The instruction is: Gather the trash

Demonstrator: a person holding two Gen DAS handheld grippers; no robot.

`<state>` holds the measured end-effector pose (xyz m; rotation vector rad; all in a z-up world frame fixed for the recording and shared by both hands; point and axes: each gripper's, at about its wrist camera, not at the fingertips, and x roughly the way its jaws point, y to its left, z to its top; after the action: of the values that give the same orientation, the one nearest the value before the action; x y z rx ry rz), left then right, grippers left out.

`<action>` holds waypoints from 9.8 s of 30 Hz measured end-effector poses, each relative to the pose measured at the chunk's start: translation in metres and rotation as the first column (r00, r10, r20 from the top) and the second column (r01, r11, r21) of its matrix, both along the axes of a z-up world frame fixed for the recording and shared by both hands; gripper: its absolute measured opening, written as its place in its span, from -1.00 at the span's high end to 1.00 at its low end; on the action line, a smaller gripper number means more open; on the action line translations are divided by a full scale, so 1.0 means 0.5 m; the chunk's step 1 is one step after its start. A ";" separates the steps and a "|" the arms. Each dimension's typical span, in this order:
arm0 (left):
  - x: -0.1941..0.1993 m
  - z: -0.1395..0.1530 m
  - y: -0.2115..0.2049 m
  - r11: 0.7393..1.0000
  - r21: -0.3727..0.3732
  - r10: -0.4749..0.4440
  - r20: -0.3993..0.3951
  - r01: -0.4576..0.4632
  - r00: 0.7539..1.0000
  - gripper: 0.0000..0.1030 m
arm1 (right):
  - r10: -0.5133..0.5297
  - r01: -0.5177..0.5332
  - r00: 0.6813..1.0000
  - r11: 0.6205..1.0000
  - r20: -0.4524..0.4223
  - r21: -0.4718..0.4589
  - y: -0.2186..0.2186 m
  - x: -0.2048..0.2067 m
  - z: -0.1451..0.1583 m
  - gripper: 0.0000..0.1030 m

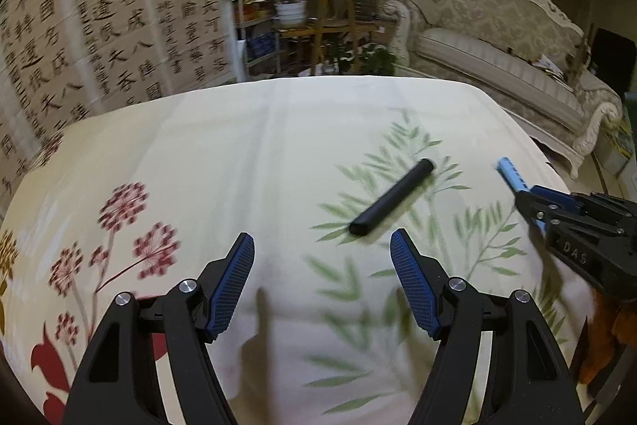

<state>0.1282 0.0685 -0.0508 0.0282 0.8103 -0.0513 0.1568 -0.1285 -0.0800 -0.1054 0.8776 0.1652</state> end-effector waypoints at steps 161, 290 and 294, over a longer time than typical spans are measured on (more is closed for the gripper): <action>-0.266 0.080 -0.445 0.958 0.013 -0.282 0.203 0.285 0.938 -0.65 | -0.489 0.498 0.818 0.865 0.302 0.051 -0.384 -0.452 0.101 -0.72; -0.340 0.084 -0.402 0.955 -0.052 -0.274 0.236 0.293 0.932 -0.65 | -0.504 0.527 0.781 0.849 0.368 0.044 -0.348 -0.554 0.153 -0.76; -0.346 0.086 -0.401 0.957 -0.031 -0.270 0.256 0.287 0.928 -0.65 | -0.504 0.527 0.782 0.849 0.367 0.043 -0.348 -0.554 0.153 -0.76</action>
<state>-0.0447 -0.1321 -0.0076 0.0839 0.5468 -0.3394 -0.1199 -0.3024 -0.0033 0.0513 0.5075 -0.3929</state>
